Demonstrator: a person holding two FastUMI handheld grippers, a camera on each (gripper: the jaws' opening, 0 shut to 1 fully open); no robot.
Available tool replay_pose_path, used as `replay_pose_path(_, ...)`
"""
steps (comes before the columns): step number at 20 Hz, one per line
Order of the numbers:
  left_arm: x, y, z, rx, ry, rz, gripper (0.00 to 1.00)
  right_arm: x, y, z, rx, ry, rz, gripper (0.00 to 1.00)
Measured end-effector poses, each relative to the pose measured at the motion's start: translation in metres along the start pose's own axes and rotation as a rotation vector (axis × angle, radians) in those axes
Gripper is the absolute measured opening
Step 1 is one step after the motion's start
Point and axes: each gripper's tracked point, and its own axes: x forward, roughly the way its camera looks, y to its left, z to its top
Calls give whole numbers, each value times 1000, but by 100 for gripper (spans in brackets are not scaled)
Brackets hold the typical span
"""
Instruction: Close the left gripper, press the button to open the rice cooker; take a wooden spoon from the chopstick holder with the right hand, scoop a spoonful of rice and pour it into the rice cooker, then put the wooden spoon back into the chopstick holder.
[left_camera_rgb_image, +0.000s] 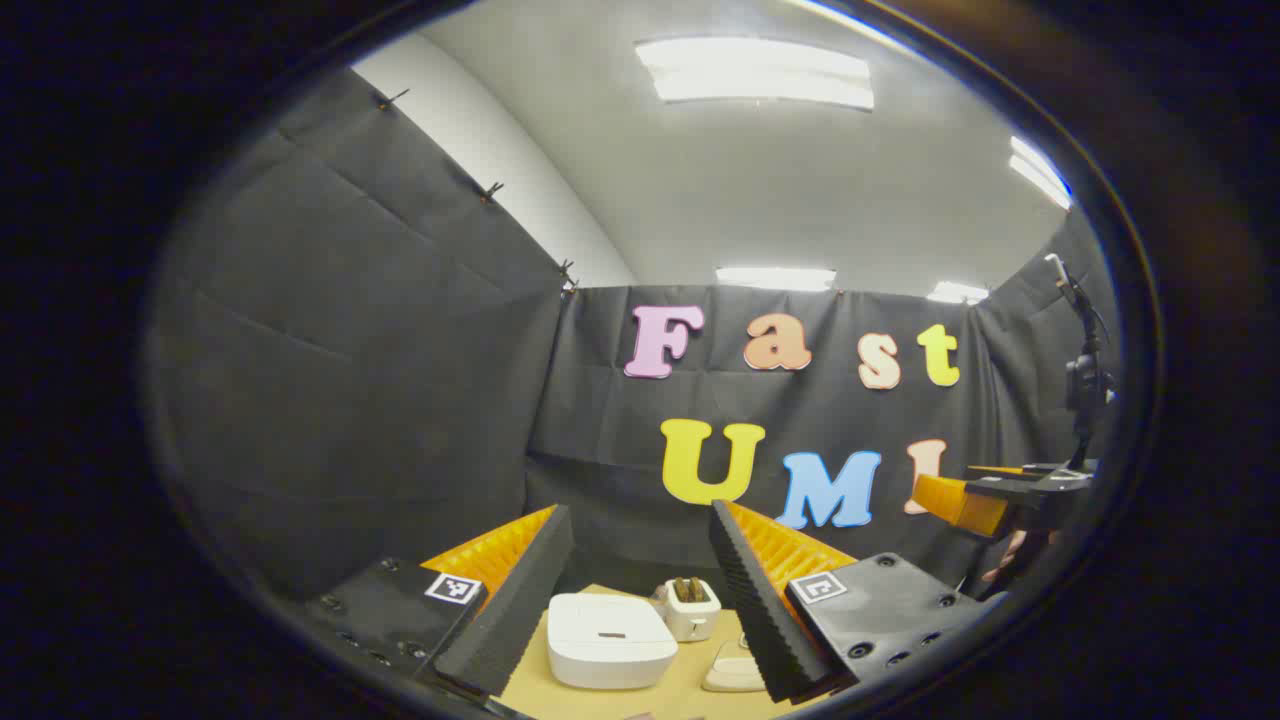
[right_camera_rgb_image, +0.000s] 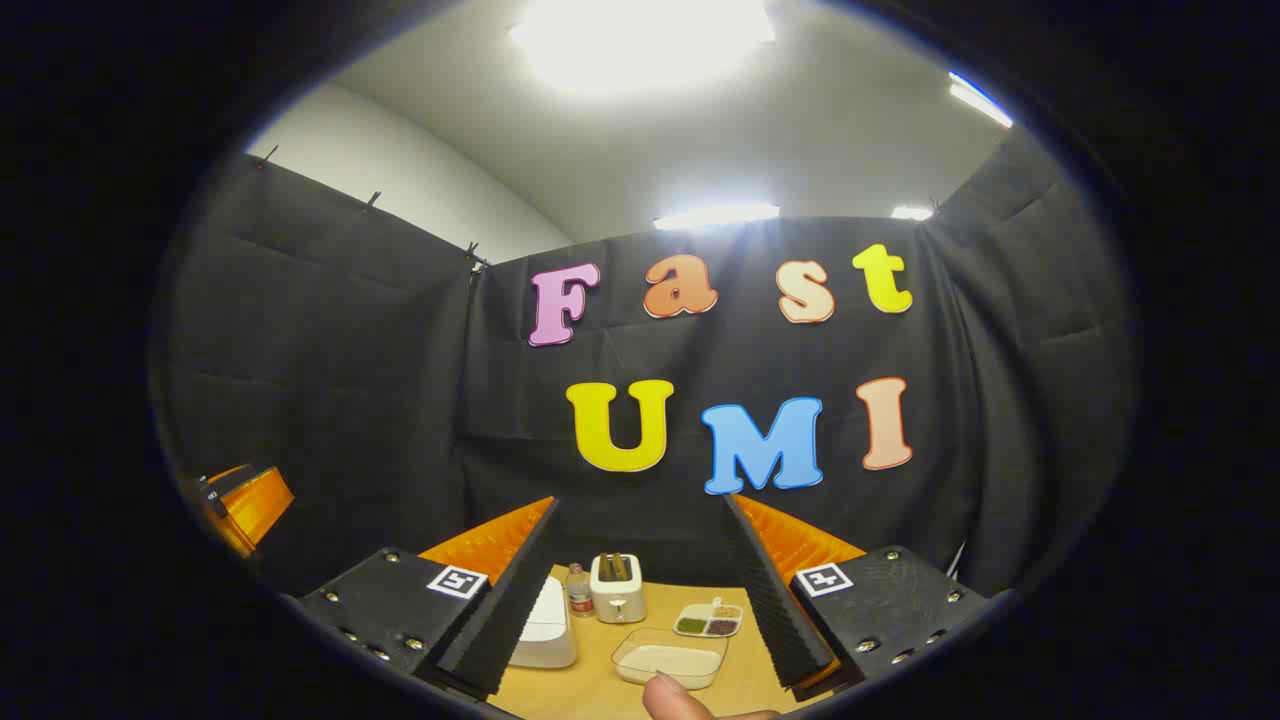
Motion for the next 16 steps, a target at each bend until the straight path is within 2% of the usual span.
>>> replay_pose_path(4,4,19,5,-17,-23,129,88,-2,-11,11,-10,-61,-24,96)
replay_pose_path(6,3,8,5,-2,-27,133,97,-3,-13,12,-16,-69,-11,96)
replay_pose_path(9,3,-6,3,12,-20,117,88,-3,-22,17,-49,-86,-19,96)
replay_pose_path(12,0,-8,6,58,-29,141,87,0,-22,7,-26,-63,-6,96)
replay_pose_path(13,-2,-7,8,78,-34,158,91,1,-23,1,-6,-39,-1,96)
replay_pose_path(16,-8,-13,5,111,-10,177,88,0,-32,-1,14,-27,-9,96)
